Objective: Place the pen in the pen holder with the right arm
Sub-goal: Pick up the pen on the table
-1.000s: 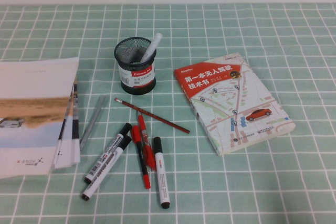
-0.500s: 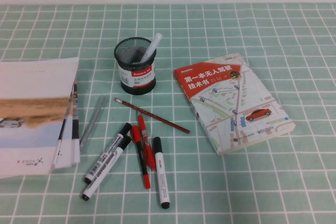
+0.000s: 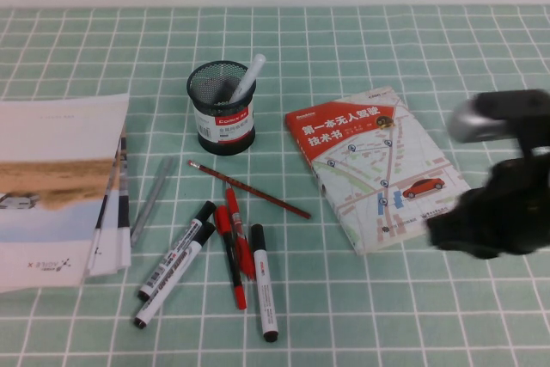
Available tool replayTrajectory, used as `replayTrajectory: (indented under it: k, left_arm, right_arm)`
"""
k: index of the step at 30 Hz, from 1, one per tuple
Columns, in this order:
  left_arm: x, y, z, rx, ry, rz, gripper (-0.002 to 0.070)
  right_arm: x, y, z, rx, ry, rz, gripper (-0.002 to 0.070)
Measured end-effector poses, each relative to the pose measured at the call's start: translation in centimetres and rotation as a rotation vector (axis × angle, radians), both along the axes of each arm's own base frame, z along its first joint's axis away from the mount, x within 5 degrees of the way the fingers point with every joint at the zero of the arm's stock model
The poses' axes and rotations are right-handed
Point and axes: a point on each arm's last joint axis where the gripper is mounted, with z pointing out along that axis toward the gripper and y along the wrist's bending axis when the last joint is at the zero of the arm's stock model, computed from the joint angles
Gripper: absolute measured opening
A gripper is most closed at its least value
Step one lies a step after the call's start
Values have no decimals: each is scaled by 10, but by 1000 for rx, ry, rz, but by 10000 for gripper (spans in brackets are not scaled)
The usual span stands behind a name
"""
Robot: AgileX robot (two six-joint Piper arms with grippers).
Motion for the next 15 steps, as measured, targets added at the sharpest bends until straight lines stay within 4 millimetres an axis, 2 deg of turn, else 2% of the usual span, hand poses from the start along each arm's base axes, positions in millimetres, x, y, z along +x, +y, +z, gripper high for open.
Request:
replayTrajectory:
  k: [11, 15]
  left_arm:
    - [0, 0, 0, 0, 0, 0, -4]
    - [0, 0, 0, 0, 0, 0, -4]
  right_arm:
    - [35, 116, -34, -120, 142, 108, -19]
    - [46, 149, -44, -166, 177, 156, -10]
